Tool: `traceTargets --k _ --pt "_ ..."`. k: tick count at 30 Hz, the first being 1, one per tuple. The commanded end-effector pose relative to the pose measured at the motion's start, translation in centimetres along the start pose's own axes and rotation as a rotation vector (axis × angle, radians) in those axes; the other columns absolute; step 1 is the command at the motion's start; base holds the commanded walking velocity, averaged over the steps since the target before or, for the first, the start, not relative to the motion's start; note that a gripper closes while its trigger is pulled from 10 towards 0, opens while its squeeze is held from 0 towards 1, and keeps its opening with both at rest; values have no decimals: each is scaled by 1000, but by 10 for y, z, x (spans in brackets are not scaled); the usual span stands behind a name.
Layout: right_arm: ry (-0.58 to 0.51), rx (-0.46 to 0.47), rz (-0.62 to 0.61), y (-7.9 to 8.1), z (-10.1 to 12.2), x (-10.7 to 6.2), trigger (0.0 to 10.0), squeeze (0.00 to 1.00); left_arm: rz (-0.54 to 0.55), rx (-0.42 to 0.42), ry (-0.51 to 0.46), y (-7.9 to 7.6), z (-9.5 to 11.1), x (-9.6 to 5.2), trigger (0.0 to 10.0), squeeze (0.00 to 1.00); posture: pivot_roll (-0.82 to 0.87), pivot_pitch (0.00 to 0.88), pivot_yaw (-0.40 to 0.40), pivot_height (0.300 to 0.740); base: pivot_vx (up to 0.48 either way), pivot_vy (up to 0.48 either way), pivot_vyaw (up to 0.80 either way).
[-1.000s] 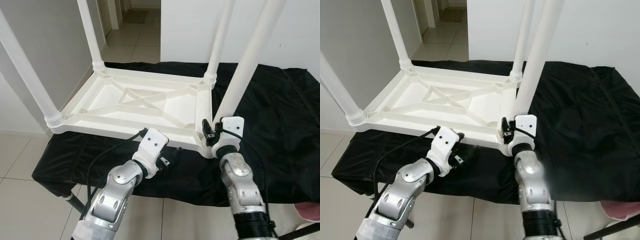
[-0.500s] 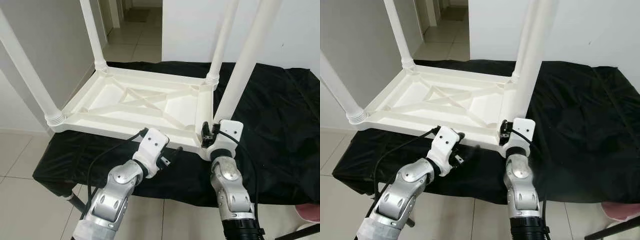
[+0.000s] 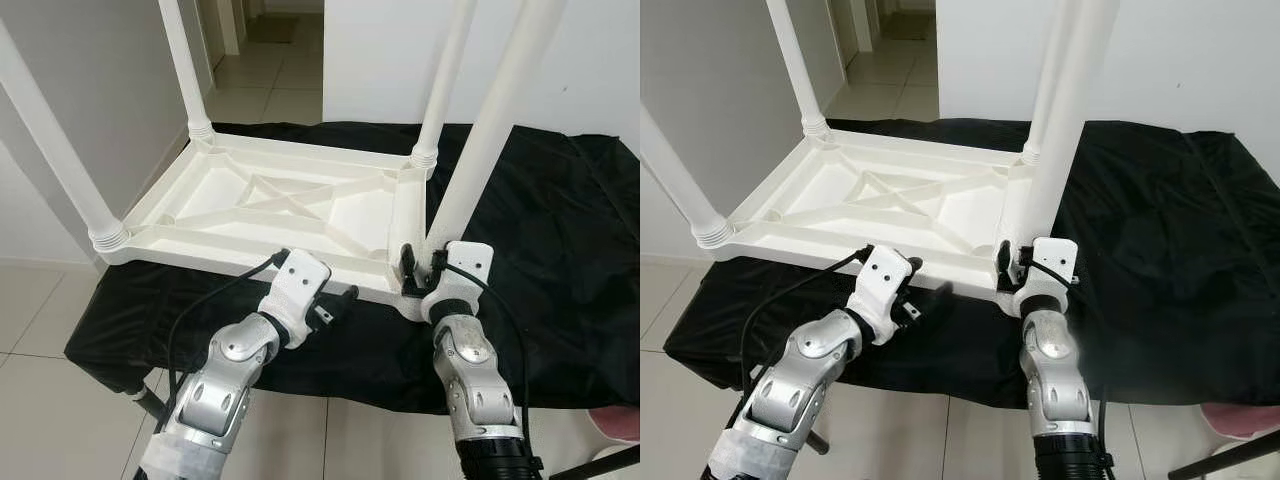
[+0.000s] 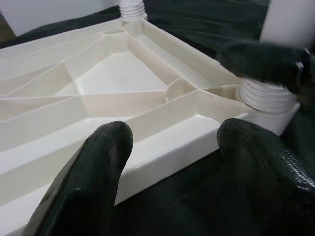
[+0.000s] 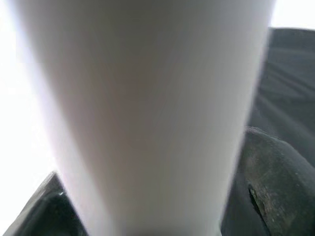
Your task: Building children table
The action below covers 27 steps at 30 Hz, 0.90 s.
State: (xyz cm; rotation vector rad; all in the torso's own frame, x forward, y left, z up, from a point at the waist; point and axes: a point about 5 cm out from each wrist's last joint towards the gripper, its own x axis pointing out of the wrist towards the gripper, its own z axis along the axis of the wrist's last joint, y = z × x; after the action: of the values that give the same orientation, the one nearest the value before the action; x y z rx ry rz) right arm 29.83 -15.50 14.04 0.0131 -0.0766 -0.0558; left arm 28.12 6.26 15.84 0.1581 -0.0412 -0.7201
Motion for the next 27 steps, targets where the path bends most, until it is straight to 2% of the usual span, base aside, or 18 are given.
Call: traceTargets --k 1,5,9,12,16,17,19,21,25,27 --pt "4 4 38 5 0 4 10000 0 71 5 5 7 -1 -2 10000 0 5 30 21 740 0 0 0" --pt "4 6 53 5 0 5 10000 0 78 3 3 8 -1 -2 10000 0 5 30 21 740 0 0 0" --pt "-13 -1 164 10 3 9 10000 0 92 -11 -4 7 -1 -2 10000 0 -9 40 7 740 0 0 0" --pt "-19 -3 182 8 6 12 10000 0 87 -14 -6 5 0 0 10000 0 -12 30 2 740 0 0 0" --pt "-37 -6 230 3 10 16 10000 0 62 -12 -9 -1 0 3 10000 0 4 41 14 740 0 0 0" --pt "-42 -30 285 4 10 18 10000 0 32 -28 -6 -5 -1 3 10000 0 -6 21 36 740 0 0 0" --pt "-42 -30 285 4 10 18 10000 0 32 -28 -6 -5 -1 3 10000 0 -6 21 36 740 0 0 0" --pt "-54 -65 327 1 11 20 10000 0 -37 -30 -10 -12 1 2 10000 0 10 24 34 740 0 0 0" --pt "-59 -82 350 0 12 21 10000 0 -63 -26 -16 -13 2 2 10000 0 10 24 34 740 0 0 0" --pt "-59 -111 429 -3 13 21 10000 0 -71 -15 -19 -12 3 2 10000 0 3 20 40 740 0 0 0"
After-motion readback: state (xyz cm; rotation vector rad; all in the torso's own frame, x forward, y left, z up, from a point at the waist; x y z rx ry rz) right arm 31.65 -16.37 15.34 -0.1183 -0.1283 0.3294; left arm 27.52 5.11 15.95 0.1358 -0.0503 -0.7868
